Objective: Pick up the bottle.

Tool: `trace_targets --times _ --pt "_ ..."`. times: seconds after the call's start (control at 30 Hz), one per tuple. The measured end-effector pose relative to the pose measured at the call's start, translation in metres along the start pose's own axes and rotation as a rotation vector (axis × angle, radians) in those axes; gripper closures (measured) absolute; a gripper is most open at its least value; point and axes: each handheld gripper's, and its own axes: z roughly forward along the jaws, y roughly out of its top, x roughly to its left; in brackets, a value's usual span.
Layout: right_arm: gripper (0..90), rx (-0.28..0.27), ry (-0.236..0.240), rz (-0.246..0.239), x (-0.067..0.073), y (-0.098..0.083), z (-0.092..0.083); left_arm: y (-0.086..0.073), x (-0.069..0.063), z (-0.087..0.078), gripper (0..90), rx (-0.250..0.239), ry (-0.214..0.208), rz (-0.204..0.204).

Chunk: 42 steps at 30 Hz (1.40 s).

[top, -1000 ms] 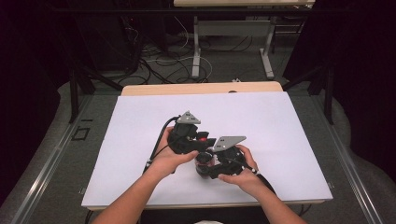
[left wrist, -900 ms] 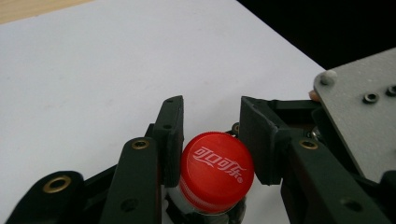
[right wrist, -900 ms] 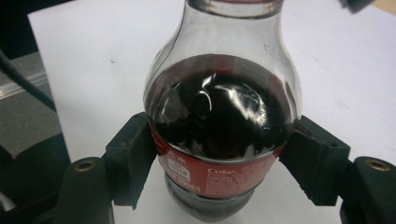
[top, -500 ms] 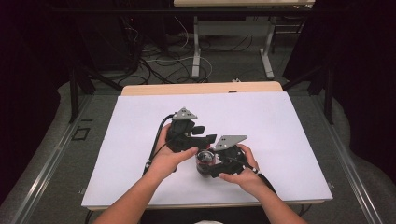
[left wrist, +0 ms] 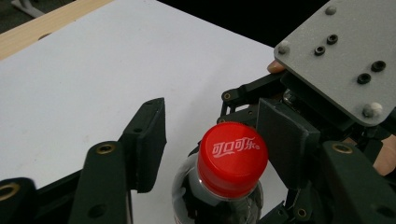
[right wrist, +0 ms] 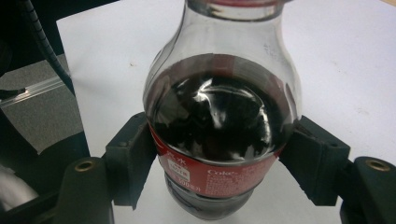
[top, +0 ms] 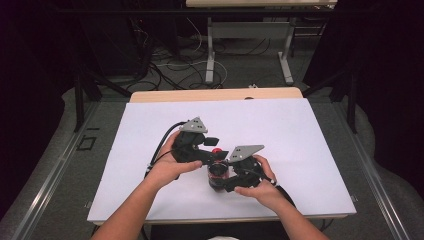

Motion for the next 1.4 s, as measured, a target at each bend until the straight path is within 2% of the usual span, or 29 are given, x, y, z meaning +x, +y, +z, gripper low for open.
trace_targets --times 0.1,0.17,0.2,0.23,0.27,0.3,0.33,0.37,0.4,0.43,0.47,0.5,0.53,0.57,0.6,0.63,0.7,0.83,0.97,1.07,1.1,1.2,1.23,1.27,1.33,1.4 --pt "29.6 0.002 -0.003 0.002 0.0 0.0 0.0 0.001 -0.002 0.004 49.9 -0.007 -0.004 -0.008" --pt "29.6 0.0 -0.003 0.004 0.0 -0.001 0.001 0.002 -0.002 0.004 55.8 0.009 -0.015 0.004" --pt "29.6 0.0 -0.003 0.004 0.0 -0.001 0.001 0.002 -0.005 0.006 55.8 0.003 0.0 -0.001" --pt "29.7 0.007 -0.001 -0.006 0.0 -0.001 0.002 0.003 -0.006 0.007 58.7 0.019 0.004 -0.006" --pt "29.6 0.013 -0.001 -0.001 0.001 -0.001 0.002 0.004 -0.01 0.011 60.6 0.013 0.034 -0.008" --pt "29.7 0.01 -0.002 0.003 0.002 -0.001 0.003 0.004 -0.01 0.011 61.9 0.013 0.034 -0.008" --pt "29.7 0.015 0.0 0.004 0.002 -0.001 0.003 0.005 -0.012 0.011 62.1 0.032 0.04 -0.024" --pt "29.7 0.014 -0.003 0.007 0.002 -0.001 0.003 0.007 -0.016 0.012 62.4 0.037 0.079 -0.05" --pt "29.7 0.014 -0.002 0.015 0.002 -0.001 0.003 0.007 -0.018 0.013 62.5 0.027 0.104 -0.066" --pt "29.7 0.014 -0.002 0.015 0.002 -0.001 0.003 0.007 -0.018 0.013 62.6 0.027 0.104 -0.066" --pt "29.7 0.003 -0.017 0.013 0.001 -0.001 0.003 0.009 -0.02 0.014 62.7 0.023 0.139 -0.091" --pt "29.7 0.002 -0.019 0.015 0.001 -0.001 0.003 0.009 -0.021 0.015 62.8 0.021 0.154 -0.11" --pt "29.7 0.009 -0.019 0.01 0.001 -0.001 0.002 0.009 -0.021 0.015 62.9 0.021 0.154 -0.11" --pt "29.7 0.01 -0.023 0.013 0.001 -0.001 0.002 0.01 -0.021 0.015 63.0 0.026 0.178 -0.142" --pt "29.7 0.009 -0.024 0.015 0.001 -0.001 0.002 0.01 -0.021 0.015 63.0 0.026 0.178 -0.142" --pt "29.7 0.007 -0.03 0.015 0.0 -0.002 0.002 0.011 -0.022 0.015 63.1 0.021 0.188 -0.175" --pt "29.7 0.001 -0.033 0.016 0.0 -0.002 0.002 0.011 -0.022 0.016 63.1 0.016 0.194 -0.179" --pt "29.7 0.011 -0.033 0.018 0.0 -0.001 0.001 0.012 -0.022 0.015 63.0 0.016 0.19 -0.184" --pt "29.7 0.001 -0.031 0.017 0.0 -0.001 0.001 0.011 -0.021 0.014 61.9 0.02 0.164 -0.195" --pt "29.7 0.008 -0.03 0.012 -0.001 -0.001 0.0 0.011 -0.02 0.015 55.9 0.019 0.152 -0.187" --pt "29.7 -0.004 -0.038 0.013 -0.001 -0.001 0.001 0.011 -0.02 0.016 54.2 0.017 0.144 -0.189" --pt "29.7 -0.008 -0.041 0.019 -0.002 -0.001 0.0 0.011 -0.02 0.016 46.9 -0.006 0.139 -0.191" --pt "29.7 -0.003 -0.033 0.02 -0.002 -0.001 0.0 0.011 -0.019 0.015 46.4 -0.009 0.14 -0.183" --pt "29.7 -0.003 -0.034 0.021 -0.002 -0.001 0.0 0.012 -0.016 0.013 45.1 -0.022 0.122 -0.171" --pt "29.7 0.005 -0.031 0.025 -0.003 -0.001 -0.001 0.012 -0.016 0.011 42.4 -0.018 0.112 -0.18" --pt "29.7 -0.01 -0.037 0.027 -0.003 -0.002 -0.001 0.012 -0.014 0.008 40.8 -0.024 0.107 -0.169"
